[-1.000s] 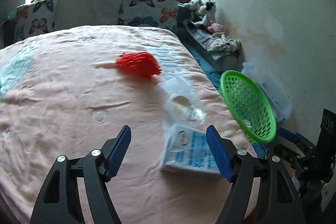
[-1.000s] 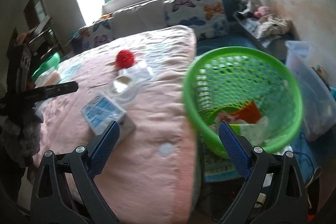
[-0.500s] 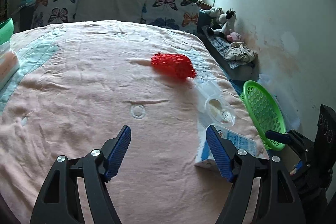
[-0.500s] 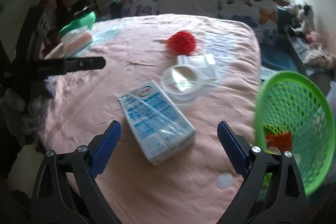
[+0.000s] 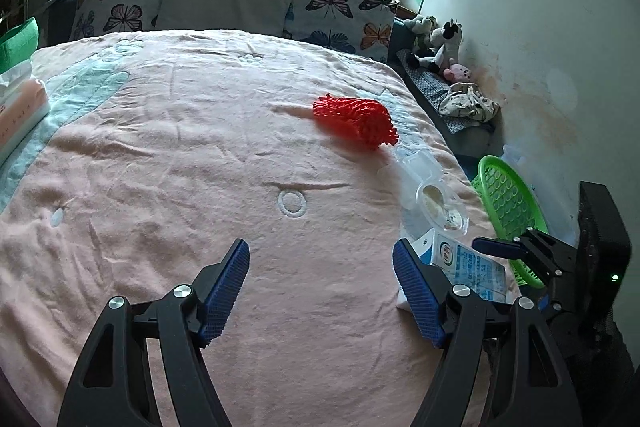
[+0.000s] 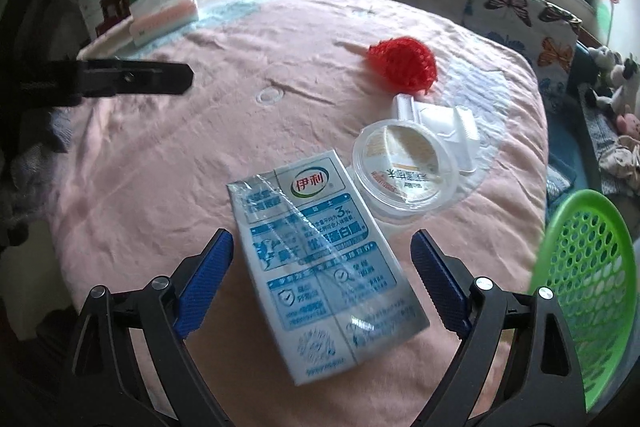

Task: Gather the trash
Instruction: 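Move both grippers back over the bed toward the white milk carton, then grasp the white milk carton with the right gripper and lift it toward the basket, then grasp the clear round yogurt cup with the left gripper while the right gripper holds the carton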

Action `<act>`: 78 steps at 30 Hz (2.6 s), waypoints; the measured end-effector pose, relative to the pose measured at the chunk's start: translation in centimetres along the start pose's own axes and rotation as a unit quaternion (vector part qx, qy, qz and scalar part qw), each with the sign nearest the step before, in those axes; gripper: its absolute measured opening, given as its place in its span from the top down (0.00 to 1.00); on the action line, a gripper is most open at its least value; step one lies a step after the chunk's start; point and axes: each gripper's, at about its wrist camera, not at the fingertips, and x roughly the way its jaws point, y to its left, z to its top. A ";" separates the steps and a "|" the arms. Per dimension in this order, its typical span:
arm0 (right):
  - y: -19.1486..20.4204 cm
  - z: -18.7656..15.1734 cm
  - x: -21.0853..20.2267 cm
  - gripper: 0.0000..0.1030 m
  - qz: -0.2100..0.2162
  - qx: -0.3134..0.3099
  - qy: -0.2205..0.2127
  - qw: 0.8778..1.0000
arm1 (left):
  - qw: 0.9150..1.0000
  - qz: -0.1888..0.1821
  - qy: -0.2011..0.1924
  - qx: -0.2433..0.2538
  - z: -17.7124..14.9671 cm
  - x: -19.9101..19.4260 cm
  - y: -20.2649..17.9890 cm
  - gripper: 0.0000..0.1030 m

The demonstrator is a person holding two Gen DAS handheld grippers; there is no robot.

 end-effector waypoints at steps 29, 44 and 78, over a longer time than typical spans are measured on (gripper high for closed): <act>-0.1 -2.6 -1.9 0.29 -0.012 0.032 -0.016 0.999 | 0.999 -0.023 0.022 0.038 0.6 3.2 -3.8 0.30; -2.0 -6.1 -4.9 0.30 -0.040 0.095 -0.035 0.994 | 0.995 -0.046 0.033 0.082 0.2 4.7 -8.1 0.30; -3.7 -8.3 -5.1 0.27 -0.049 0.144 -0.041 0.988 | 0.986 -0.025 0.042 0.158 0.4 10.3 -13.5 0.43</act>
